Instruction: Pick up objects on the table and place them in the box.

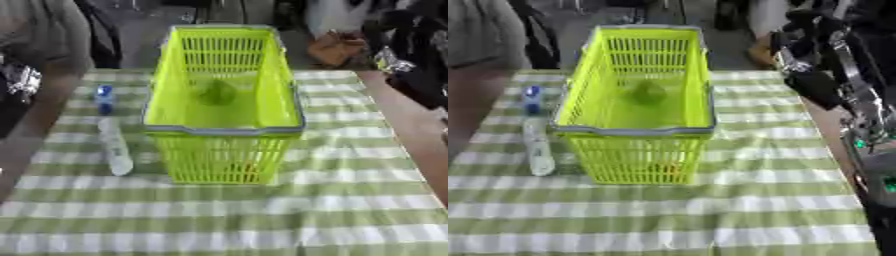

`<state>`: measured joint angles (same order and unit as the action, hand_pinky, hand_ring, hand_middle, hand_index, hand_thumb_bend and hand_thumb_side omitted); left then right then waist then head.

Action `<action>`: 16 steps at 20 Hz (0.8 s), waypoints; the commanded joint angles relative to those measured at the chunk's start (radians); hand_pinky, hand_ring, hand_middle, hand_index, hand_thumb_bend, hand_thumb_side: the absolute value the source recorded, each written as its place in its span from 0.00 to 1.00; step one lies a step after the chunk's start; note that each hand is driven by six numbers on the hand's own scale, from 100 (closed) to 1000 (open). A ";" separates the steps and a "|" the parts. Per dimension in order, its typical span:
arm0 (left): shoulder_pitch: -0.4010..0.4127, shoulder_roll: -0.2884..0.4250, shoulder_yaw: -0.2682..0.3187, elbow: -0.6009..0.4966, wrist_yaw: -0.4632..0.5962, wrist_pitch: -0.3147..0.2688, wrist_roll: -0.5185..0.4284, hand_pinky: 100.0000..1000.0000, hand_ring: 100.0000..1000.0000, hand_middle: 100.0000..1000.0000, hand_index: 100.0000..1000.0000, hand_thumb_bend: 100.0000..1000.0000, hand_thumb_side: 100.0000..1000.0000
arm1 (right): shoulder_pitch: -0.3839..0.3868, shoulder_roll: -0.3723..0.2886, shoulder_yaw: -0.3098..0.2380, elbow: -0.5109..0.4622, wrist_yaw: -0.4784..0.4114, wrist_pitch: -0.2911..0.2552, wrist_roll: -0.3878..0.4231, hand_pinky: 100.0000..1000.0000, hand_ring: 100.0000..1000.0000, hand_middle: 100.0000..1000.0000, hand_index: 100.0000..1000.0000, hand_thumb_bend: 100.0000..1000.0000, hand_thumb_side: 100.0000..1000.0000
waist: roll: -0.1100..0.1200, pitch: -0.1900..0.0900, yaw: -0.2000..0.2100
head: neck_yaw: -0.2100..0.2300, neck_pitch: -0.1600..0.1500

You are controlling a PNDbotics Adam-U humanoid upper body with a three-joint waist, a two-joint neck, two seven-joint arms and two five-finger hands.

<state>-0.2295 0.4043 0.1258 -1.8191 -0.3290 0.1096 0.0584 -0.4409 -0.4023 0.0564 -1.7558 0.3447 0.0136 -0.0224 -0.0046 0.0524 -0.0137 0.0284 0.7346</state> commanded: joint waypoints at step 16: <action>-0.061 0.025 -0.040 0.119 -0.209 0.114 -0.140 0.43 0.85 0.68 0.86 0.56 0.68 | -0.018 -0.026 -0.004 -0.014 -0.001 0.000 0.001 0.57 0.52 0.68 0.85 0.22 0.56 | 0.002 -0.013 -0.010 | 0.000 -0.011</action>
<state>-0.2720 0.4047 0.0901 -1.7115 -0.4991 0.2090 -0.0600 -0.4409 -0.4023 0.0566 -1.7559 0.3447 0.0139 -0.0222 -0.0042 0.0507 -0.0238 0.0270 0.7342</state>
